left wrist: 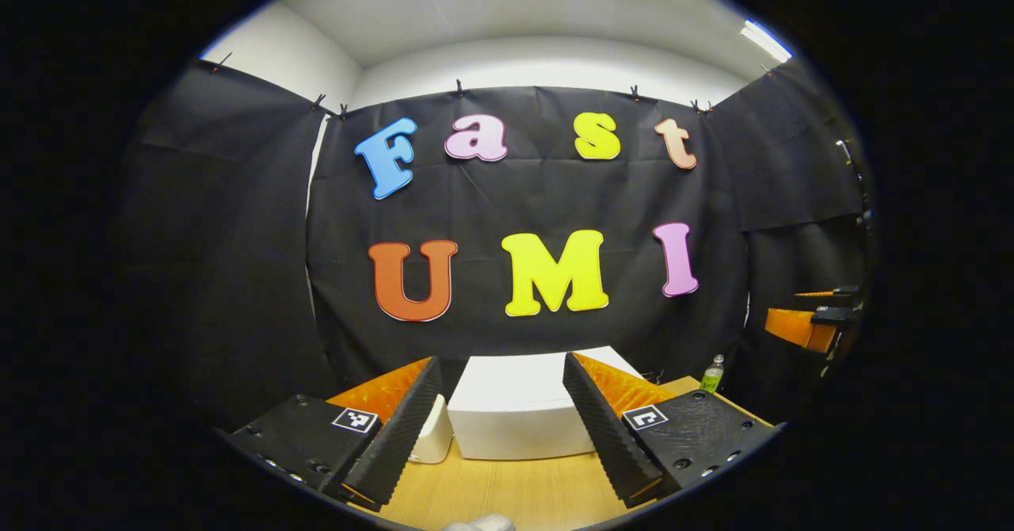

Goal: Open the microwave oven with the left hand, put the food in, and close the microwave oven.

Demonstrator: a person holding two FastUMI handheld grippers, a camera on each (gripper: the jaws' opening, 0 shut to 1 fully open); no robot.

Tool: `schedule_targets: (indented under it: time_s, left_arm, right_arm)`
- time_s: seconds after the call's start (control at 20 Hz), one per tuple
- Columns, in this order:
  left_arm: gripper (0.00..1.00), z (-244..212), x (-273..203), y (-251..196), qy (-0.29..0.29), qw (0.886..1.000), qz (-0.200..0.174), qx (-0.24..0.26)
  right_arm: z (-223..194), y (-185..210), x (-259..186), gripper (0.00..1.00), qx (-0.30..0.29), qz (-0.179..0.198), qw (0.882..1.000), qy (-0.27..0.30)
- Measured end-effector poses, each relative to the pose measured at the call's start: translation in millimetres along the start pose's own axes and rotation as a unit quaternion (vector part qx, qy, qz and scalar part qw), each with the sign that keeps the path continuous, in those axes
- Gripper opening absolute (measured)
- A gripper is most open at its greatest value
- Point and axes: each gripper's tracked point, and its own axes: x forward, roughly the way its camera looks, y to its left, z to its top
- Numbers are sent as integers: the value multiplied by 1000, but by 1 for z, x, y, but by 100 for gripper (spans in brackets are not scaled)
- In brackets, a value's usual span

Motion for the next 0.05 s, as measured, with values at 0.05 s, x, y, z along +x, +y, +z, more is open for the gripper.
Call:
schedule_targets:
  time_s: [0.05]
  left_arm:
    - [100, 1, -1, 0, -1, 1000, -1, -2]
  right_arm:
    - [2, 1, -1, 92, -2, 1, 1000, -3]
